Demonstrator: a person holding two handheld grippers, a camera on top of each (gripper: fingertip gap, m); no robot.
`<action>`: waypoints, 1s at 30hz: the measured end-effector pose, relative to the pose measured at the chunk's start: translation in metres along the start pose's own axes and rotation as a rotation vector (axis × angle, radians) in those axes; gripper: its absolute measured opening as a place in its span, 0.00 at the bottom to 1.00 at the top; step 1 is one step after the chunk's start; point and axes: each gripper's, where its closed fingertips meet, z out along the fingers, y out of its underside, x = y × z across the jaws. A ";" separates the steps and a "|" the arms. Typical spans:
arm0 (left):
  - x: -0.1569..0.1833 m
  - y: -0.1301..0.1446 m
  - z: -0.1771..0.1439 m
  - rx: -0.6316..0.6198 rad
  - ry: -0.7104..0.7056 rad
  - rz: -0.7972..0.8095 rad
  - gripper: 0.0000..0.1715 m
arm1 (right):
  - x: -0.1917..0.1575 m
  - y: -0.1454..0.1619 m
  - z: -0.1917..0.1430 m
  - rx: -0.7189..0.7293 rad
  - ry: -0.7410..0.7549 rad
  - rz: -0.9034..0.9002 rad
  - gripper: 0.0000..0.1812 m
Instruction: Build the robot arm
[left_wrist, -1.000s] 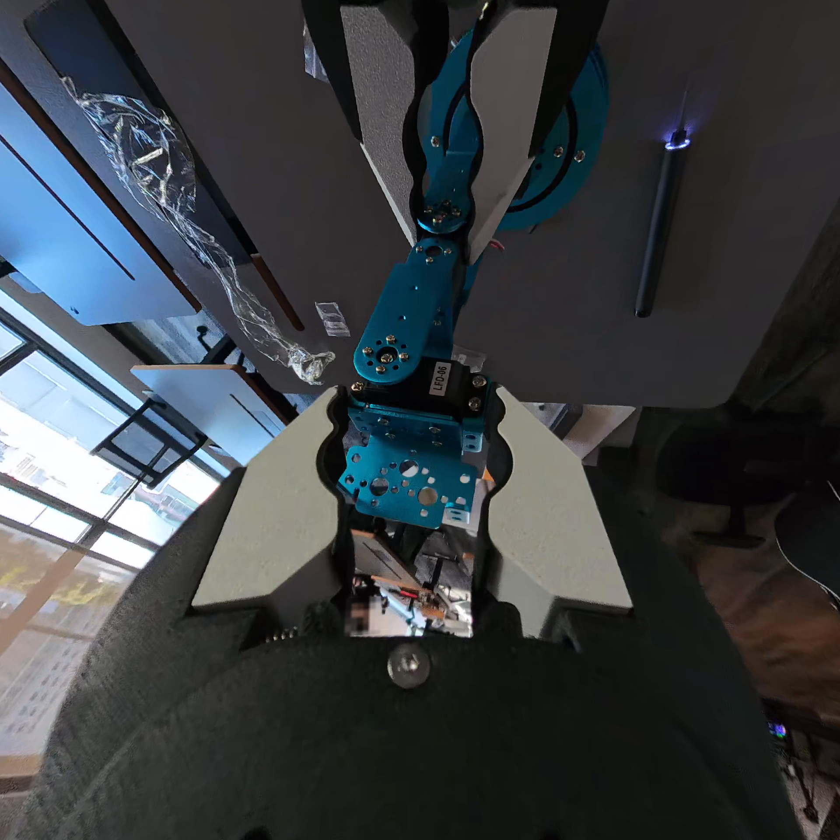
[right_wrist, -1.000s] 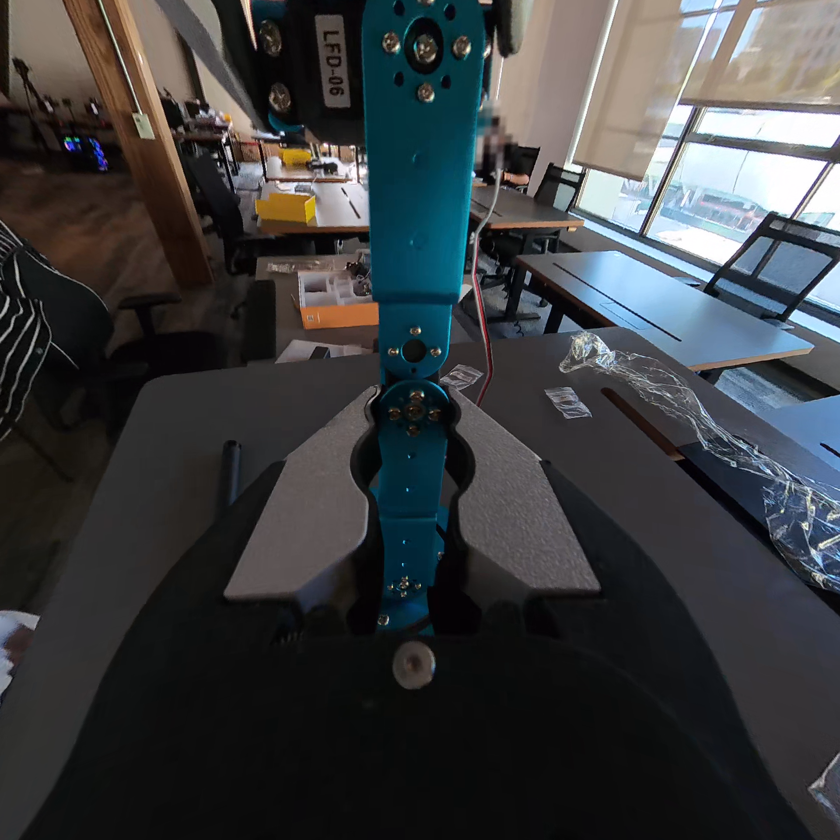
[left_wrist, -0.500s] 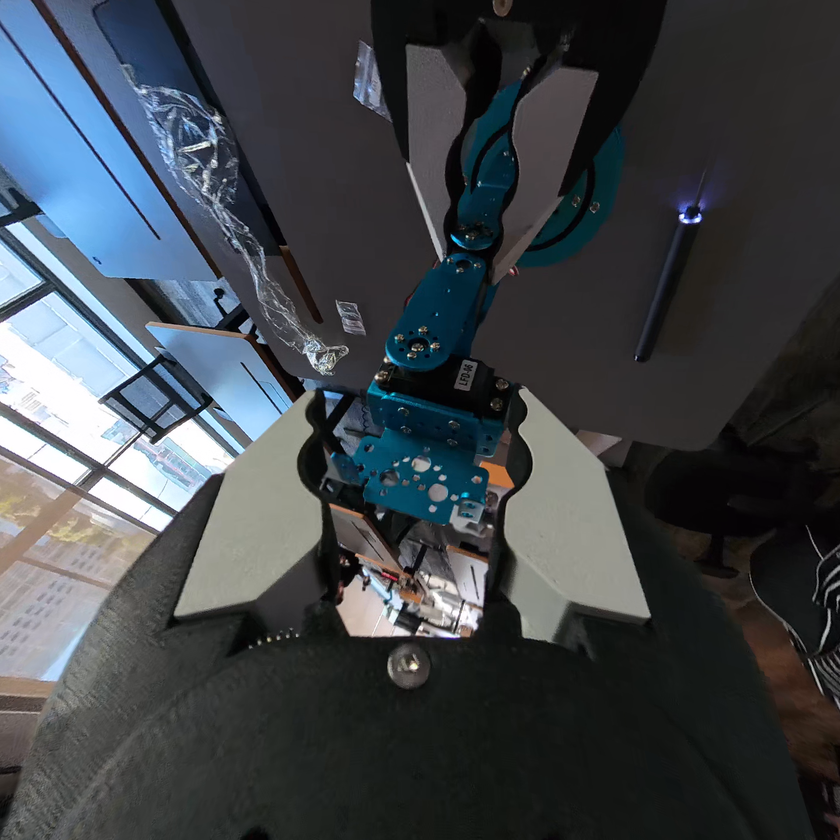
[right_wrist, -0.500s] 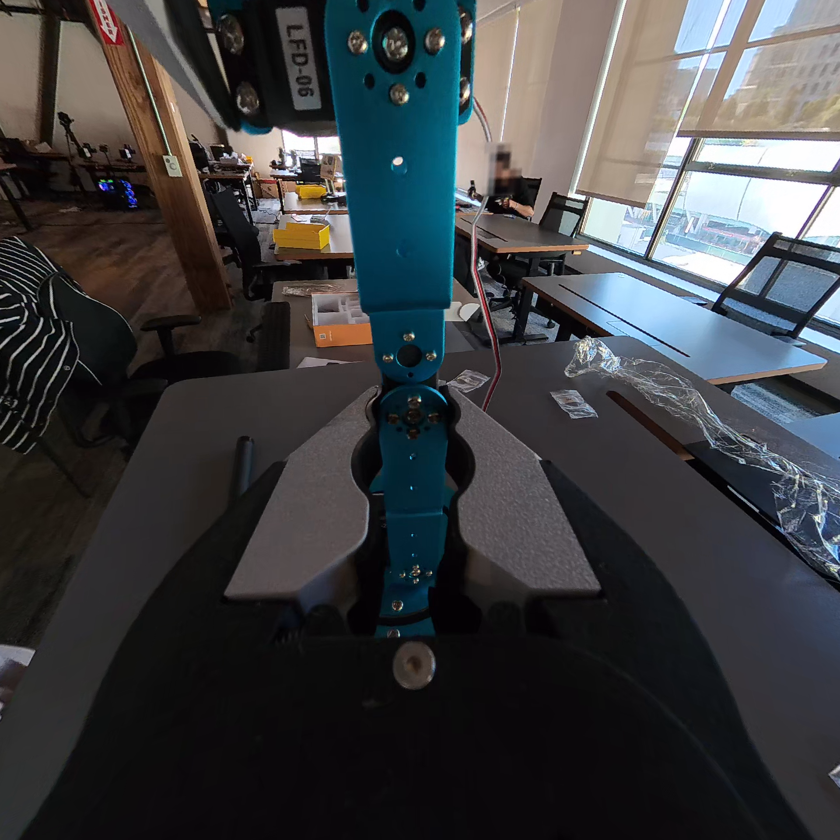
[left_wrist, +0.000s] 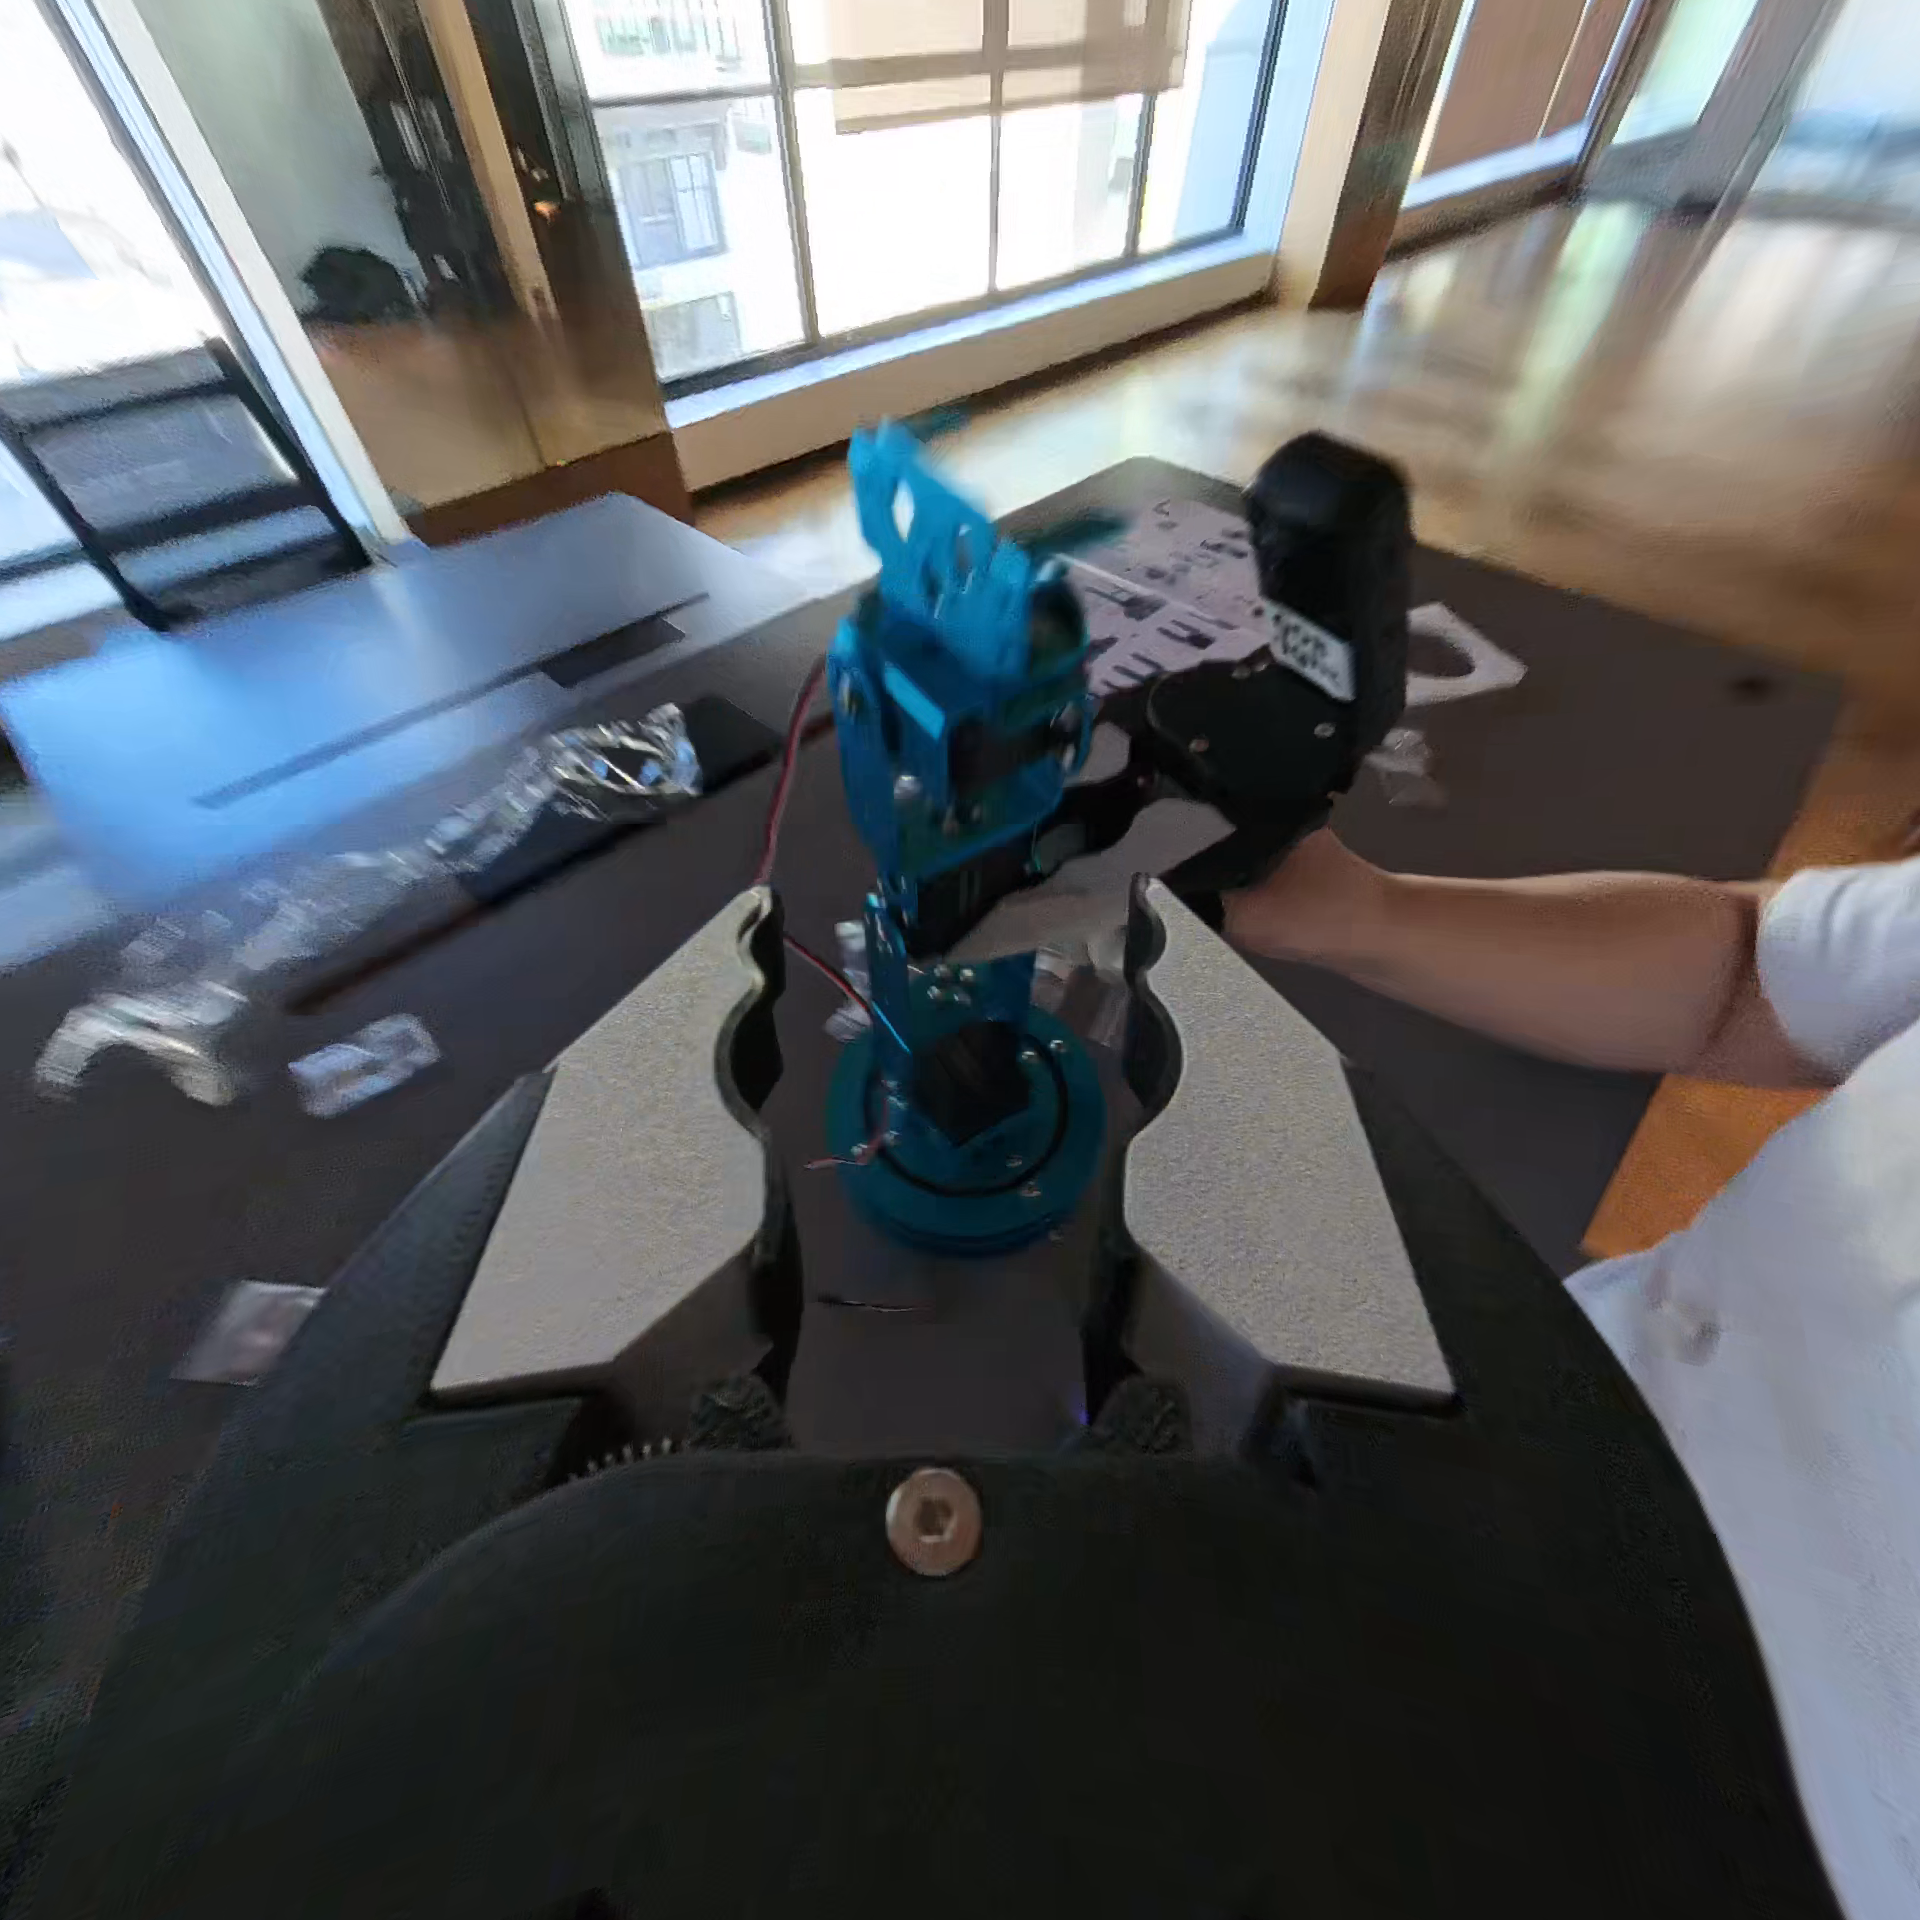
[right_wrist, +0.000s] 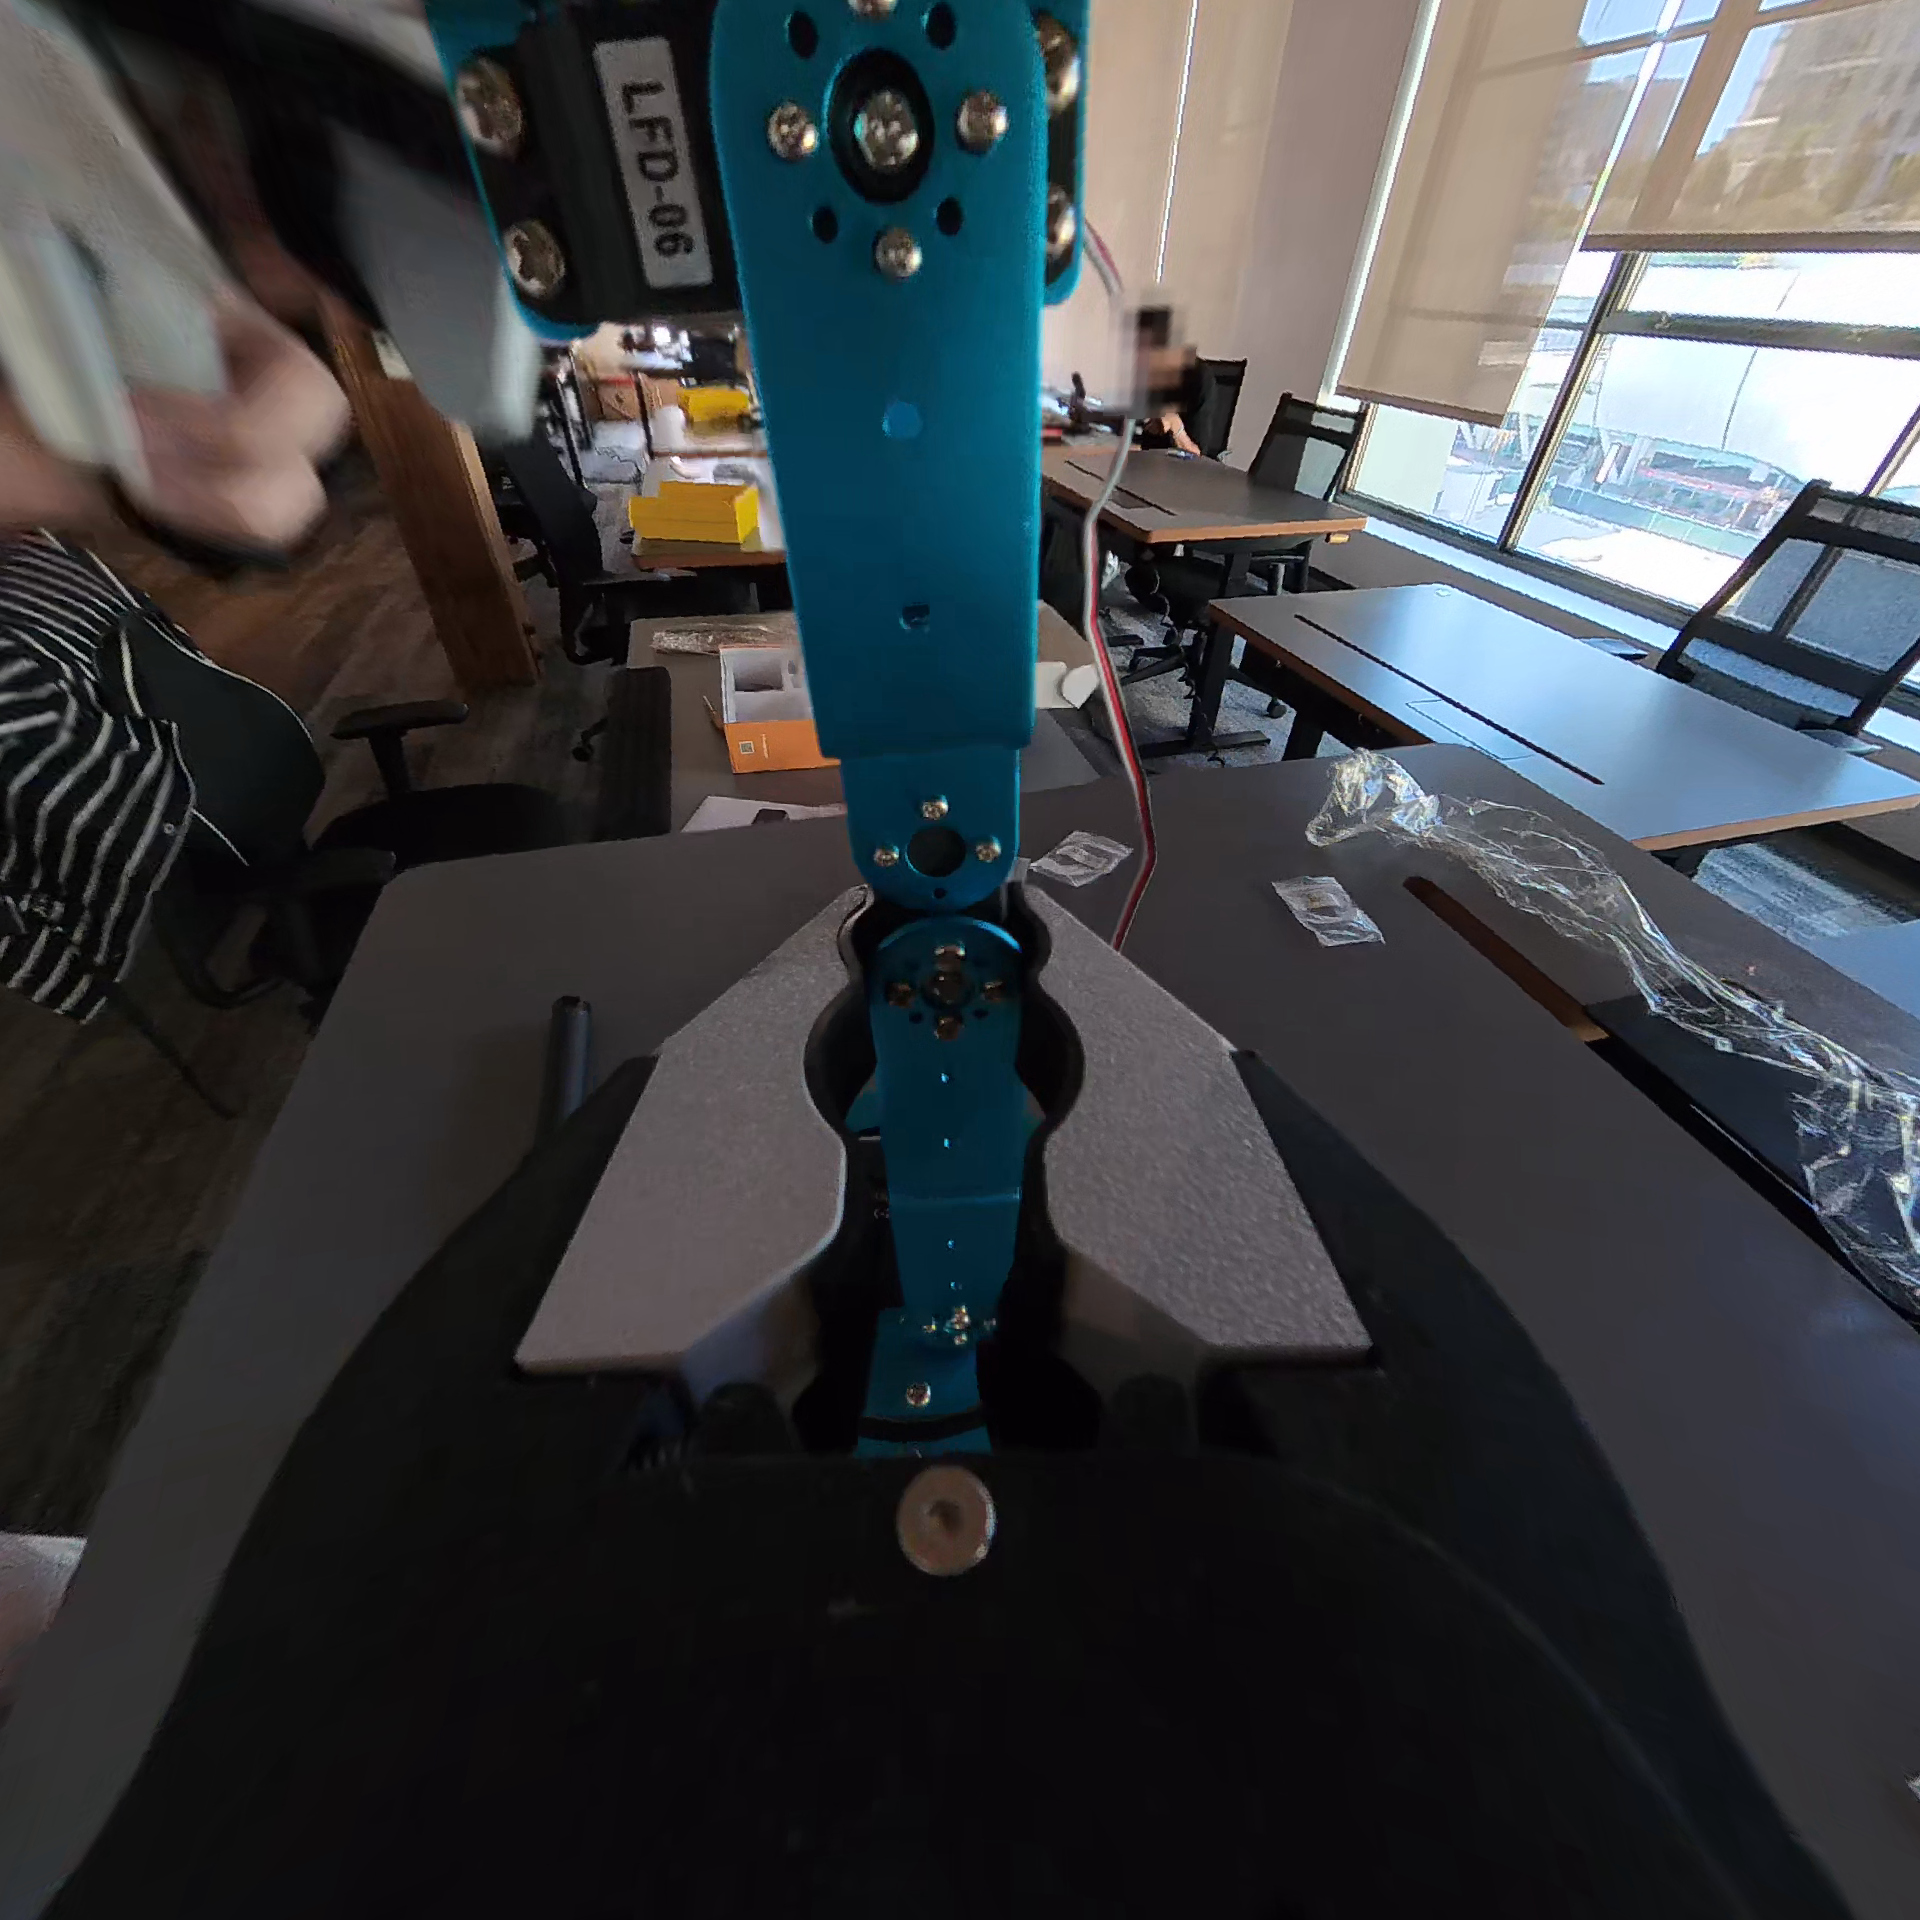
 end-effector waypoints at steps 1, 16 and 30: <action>-0.005 0.019 0.014 0.005 0.024 -0.053 0.38 | 0.001 0.000 0.001 -0.013 0.008 -0.011 0.12; -0.034 0.029 0.059 0.020 0.403 0.172 0.18 | 0.002 -0.003 0.031 -0.110 0.192 -0.031 0.11; -0.084 0.035 0.036 -0.078 0.678 0.257 0.18 | 0.013 -0.009 0.081 -0.092 0.685 0.154 0.12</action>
